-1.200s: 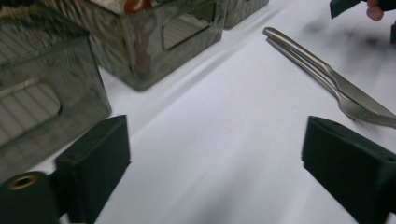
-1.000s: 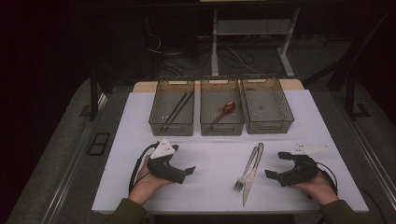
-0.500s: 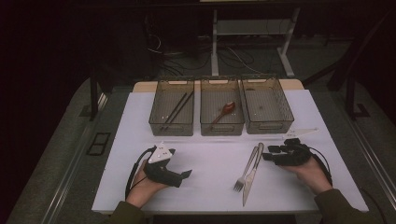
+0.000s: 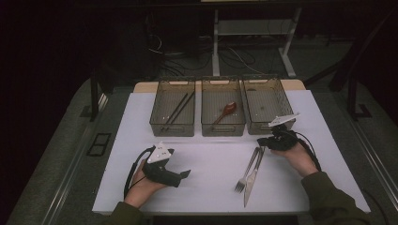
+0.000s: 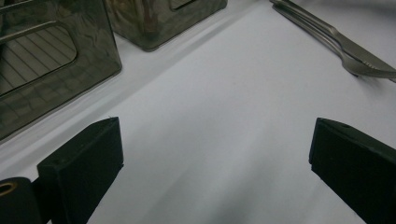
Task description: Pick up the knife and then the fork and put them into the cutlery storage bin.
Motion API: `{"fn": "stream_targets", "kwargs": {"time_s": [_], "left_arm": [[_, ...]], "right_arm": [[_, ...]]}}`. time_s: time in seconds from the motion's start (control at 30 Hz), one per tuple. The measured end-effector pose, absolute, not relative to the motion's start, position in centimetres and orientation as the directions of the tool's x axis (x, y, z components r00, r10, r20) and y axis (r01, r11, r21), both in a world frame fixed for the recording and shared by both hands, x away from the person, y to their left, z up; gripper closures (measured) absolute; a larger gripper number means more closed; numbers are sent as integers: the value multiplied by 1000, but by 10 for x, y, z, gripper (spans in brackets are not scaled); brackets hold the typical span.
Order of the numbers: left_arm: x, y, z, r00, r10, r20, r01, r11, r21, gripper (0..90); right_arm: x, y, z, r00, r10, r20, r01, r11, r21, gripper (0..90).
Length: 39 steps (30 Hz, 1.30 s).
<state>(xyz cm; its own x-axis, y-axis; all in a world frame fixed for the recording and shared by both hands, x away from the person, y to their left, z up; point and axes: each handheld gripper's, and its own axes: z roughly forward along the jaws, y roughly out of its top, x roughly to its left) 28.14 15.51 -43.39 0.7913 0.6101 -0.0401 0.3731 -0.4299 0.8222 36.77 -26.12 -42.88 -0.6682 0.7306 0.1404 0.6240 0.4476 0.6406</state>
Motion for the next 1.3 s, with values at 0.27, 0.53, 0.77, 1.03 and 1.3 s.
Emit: {"fn": "stream_targets", "kwargs": {"time_s": [0.27, 0.53, 0.77, 1.03, 1.3], "left_arm": [[283, 155, -436, 791, 610, -46, 381, -432, 817, 20], [283, 155, -437, 791, 610, -46, 384, -437, 814, 20], [283, 155, -436, 792, 609, -47, 384, -436, 814, 20], [283, 154, -437, 793, 607, -48, 386, -440, 811, 20], [282, 154, -436, 794, 606, -47, 384, -441, 811, 20]], "right_arm": [[379, -254, -435, -656, 746, 116, 644, 472, 602, 888], [380, -255, -438, -655, 748, 107, 648, 483, 589, 889], [379, -252, -439, -657, 750, 79, 644, 504, 576, 889], [376, -263, -440, -647, 758, 81, 654, 498, 569, 889], [367, -273, -438, -648, 760, 61, 659, 518, 545, 889]]}}
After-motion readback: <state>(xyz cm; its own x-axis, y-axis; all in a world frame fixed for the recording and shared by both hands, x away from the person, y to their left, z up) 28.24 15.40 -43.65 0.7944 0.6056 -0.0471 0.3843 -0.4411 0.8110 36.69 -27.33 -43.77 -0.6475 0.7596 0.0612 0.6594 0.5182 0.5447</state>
